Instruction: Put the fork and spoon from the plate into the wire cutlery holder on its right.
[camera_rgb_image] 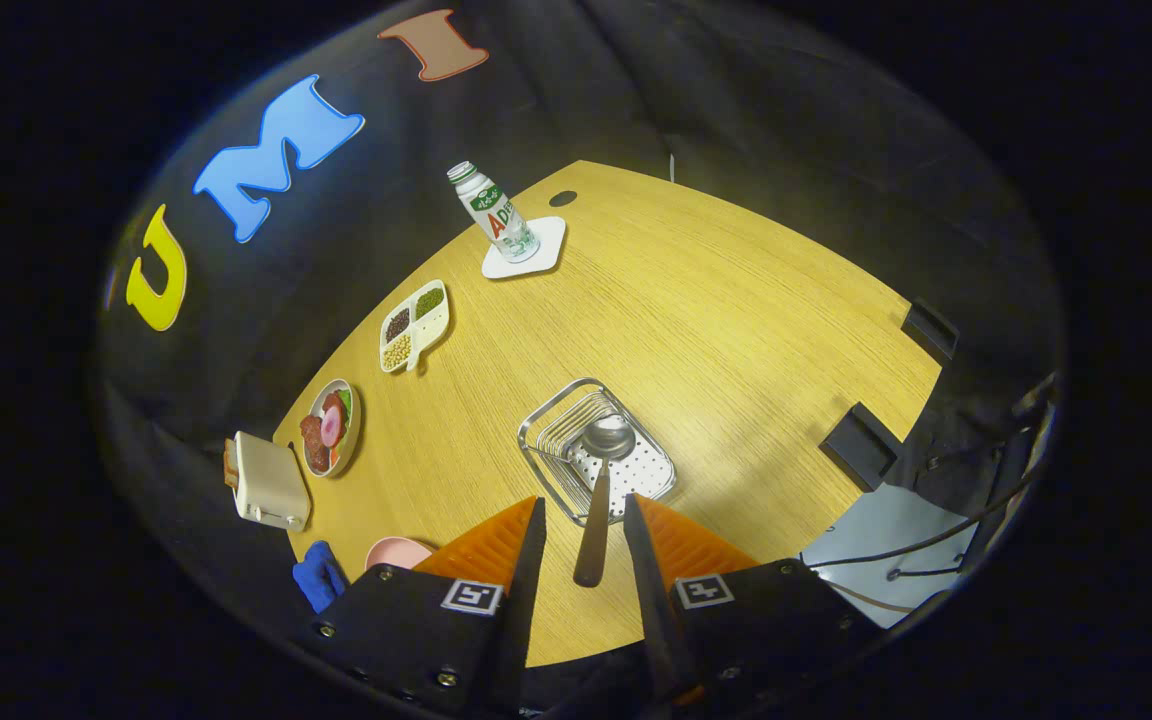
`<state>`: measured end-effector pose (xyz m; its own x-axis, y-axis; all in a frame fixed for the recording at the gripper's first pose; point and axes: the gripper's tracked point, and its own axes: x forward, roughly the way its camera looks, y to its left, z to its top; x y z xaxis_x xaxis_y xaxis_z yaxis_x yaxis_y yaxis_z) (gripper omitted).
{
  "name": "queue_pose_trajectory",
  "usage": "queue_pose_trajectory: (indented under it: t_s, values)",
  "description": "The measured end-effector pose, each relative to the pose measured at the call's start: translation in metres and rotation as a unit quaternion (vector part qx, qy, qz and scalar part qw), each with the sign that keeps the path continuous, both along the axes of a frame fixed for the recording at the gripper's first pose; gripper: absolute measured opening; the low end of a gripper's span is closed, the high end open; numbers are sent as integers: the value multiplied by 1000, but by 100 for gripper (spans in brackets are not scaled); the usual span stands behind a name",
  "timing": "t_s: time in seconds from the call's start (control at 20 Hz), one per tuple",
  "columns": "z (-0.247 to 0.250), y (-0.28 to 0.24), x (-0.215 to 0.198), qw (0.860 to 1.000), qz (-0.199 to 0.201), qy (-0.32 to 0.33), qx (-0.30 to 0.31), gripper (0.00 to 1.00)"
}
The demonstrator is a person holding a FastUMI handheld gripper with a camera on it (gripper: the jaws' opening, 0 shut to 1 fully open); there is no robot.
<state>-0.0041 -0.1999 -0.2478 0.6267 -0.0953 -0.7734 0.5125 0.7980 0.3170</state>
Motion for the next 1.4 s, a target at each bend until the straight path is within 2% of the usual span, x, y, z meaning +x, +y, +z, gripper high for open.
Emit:
queue_pose_trajectory:
  t_s: [0.45, 0.7, 1.4]
  values:
    - [17, 28, 9, 998, 46, -19, -32, 48]
    - [23, 65, 17, 989, 118, -27, -79, 48]
    - [-29, 209, 20, 955, 285, 16, -78, 48]
